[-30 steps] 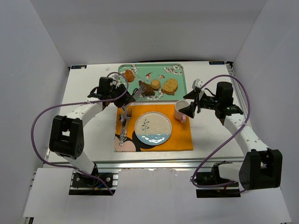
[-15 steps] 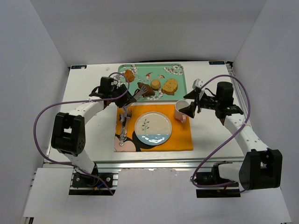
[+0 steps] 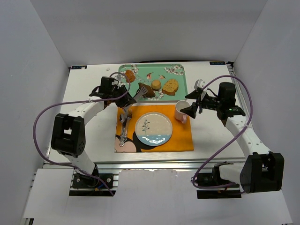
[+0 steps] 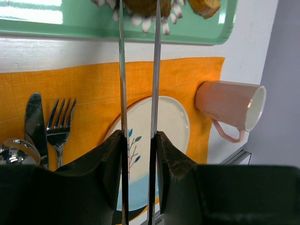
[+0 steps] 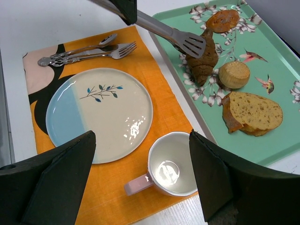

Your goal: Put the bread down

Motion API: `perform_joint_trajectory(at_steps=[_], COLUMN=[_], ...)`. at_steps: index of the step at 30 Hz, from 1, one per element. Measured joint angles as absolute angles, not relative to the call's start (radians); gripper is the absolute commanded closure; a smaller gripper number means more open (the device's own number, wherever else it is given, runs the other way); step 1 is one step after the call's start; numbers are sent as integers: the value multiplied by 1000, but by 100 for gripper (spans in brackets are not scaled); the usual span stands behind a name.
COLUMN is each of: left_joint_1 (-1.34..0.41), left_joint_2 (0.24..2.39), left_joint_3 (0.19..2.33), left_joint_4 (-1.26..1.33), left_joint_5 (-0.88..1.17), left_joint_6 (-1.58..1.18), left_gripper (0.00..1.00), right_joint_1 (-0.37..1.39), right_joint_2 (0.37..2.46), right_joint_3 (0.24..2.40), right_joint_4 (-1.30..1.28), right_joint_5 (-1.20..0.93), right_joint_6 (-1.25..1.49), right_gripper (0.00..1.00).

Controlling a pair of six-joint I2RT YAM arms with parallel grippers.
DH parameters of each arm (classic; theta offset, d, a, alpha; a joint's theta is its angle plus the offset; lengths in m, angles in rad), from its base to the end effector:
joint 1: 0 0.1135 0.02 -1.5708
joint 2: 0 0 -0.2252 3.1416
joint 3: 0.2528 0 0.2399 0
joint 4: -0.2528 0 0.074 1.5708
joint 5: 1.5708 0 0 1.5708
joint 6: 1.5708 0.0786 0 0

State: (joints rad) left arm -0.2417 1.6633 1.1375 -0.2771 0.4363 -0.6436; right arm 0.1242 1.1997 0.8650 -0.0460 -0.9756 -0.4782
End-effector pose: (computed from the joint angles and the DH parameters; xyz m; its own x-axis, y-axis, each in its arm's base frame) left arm 0.3539 -0.1215 0.1686 -0.8599 -0.3481 -0.3732 -0.0176 0.7510 -0.6600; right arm 0.2768 0.1001 0.2599 0.0557 -0.2531 -0.9658 -0.9086 0.3882 -0.1541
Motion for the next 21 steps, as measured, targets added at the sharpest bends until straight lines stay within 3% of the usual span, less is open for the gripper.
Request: perform_joint_trajectory(at_steps=[14,21], left_joint_1=[-254,-390], left_joint_2=[1236,1132], left_joint_3=[945,823], left_joint_4=[-440,-522], left_joint_5=[490,506], left_joint_6=[-622,-679], left_gripper=[100,100], right_joint_1=[118,118], right_joint_2=[1199,1199], right_joint_3=[860,860], right_joint_4=[-51,-52], right_joint_5=[-984,-991], right_joint_6=[-483,-485], right_gripper=[15,15])
